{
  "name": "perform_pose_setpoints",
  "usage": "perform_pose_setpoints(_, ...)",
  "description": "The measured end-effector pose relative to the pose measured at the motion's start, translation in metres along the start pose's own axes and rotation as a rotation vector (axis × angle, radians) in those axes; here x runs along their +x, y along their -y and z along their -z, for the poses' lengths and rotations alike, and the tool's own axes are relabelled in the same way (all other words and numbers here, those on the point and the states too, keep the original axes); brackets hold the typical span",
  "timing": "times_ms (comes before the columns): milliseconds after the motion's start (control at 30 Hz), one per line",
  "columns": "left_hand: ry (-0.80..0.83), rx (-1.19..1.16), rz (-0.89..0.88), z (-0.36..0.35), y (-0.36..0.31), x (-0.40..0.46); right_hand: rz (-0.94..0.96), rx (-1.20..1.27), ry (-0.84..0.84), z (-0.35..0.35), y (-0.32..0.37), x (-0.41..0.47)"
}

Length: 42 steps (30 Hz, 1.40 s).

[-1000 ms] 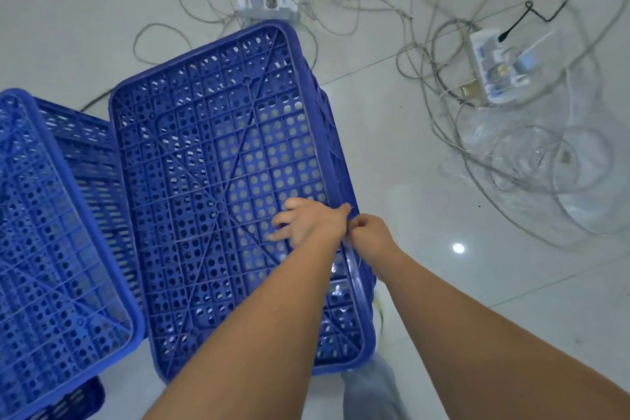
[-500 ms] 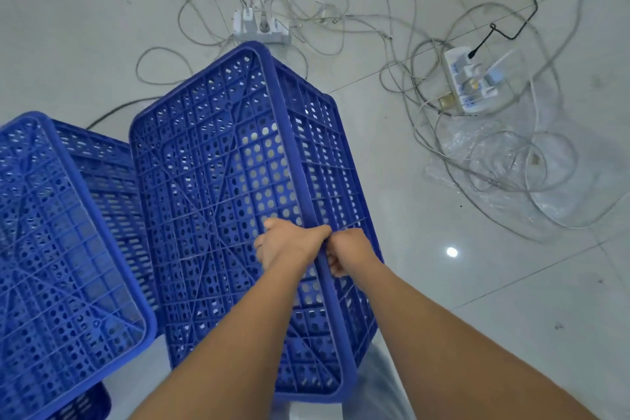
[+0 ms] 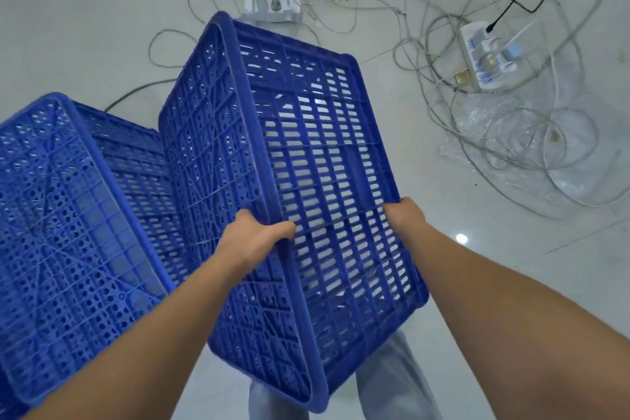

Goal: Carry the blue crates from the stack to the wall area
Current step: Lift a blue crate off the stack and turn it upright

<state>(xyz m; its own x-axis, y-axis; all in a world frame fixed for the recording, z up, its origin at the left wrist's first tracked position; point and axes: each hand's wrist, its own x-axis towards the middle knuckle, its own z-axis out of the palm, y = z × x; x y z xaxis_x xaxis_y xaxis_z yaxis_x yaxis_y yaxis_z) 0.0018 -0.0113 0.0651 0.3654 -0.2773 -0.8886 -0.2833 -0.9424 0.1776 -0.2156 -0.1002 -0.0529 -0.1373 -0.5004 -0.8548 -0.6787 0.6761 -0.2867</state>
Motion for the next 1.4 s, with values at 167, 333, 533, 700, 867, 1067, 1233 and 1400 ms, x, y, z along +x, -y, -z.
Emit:
perform_pose_setpoints(167, 0.000, -0.050, -0.042, 0.018, 0.011, 0.012, -0.077, -0.004, -0.039, -0.005, -0.003, 0.010)
perform_pose_setpoints(333, 0.038, -0.095, -0.078, 0.017, 0.014, 0.014, -0.102, 0.045, 0.021, -0.005, 0.007, 0.018)
perform_pose_setpoints(533, 0.052, -0.079, -0.088, 0.020, 0.021, 0.013, -0.116, 0.210, 0.101, -0.005, 0.009, 0.032)
perform_pose_setpoints(700, 0.059, -0.104, -0.080, 0.031, 0.026, 0.012, -0.163, 0.422, 0.120, 0.007, 0.009, 0.029)
perform_pose_setpoints(867, 0.124, -0.337, -0.090, 0.036, 0.030, 0.018, -0.067, 0.534, 0.068, 0.029, 0.021, 0.024)
perform_pose_setpoints(1067, 0.144, -0.629, 0.010, 0.022, 0.054, 0.047, 0.013, 0.407, -0.061, 0.029, 0.025, 0.023)
perform_pose_setpoints(1233, -0.013, -0.892, 0.059, 0.036, 0.077, 0.070, 0.026, 0.414, -0.043, -0.004, 0.038, 0.010)
perform_pose_setpoints(1400, -0.170, -0.967, 0.174, 0.036, 0.084, 0.087, 0.144, 0.348, 0.002, -0.032, 0.054, 0.007)
